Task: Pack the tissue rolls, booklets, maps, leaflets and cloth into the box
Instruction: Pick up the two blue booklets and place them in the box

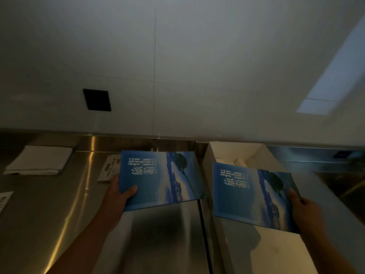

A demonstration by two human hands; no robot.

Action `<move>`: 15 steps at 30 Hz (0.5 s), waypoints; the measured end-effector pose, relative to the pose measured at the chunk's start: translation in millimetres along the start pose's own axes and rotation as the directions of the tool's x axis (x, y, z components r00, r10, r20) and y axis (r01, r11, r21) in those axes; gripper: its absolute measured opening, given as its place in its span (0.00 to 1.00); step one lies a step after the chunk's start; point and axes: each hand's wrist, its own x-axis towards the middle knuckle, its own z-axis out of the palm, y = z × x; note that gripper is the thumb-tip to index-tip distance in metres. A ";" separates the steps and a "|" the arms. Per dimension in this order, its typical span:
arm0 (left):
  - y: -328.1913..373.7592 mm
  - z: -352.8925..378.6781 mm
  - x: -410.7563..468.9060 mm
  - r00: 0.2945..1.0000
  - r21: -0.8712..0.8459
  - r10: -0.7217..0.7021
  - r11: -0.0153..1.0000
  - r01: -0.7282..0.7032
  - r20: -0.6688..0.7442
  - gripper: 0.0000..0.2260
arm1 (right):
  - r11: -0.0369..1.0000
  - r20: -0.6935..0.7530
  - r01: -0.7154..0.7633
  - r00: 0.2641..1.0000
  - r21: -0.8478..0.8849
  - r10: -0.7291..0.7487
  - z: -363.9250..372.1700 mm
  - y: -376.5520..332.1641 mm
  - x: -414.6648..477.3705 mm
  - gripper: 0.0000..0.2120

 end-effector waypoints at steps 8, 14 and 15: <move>9.6 59.9 4.9 0.999 0.000 0.017 1.000 -0.017 -0.028 0.21 | 1.000 0.012 -0.001 1.000 0.020 0.001 -13.0 7.8 53.6 0.27; -5.5 130.8 11.6 0.987 -0.033 0.057 0.997 -0.063 -0.150 0.20 | 0.998 0.070 0.060 0.996 0.029 -0.062 -31.4 3.8 129.4 0.25; -8.8 143.4 13.4 0.984 -0.037 0.064 0.997 -0.071 -0.166 0.20 | 0.996 0.073 0.082 0.994 0.026 -0.083 -36.4 4.1 144.4 0.25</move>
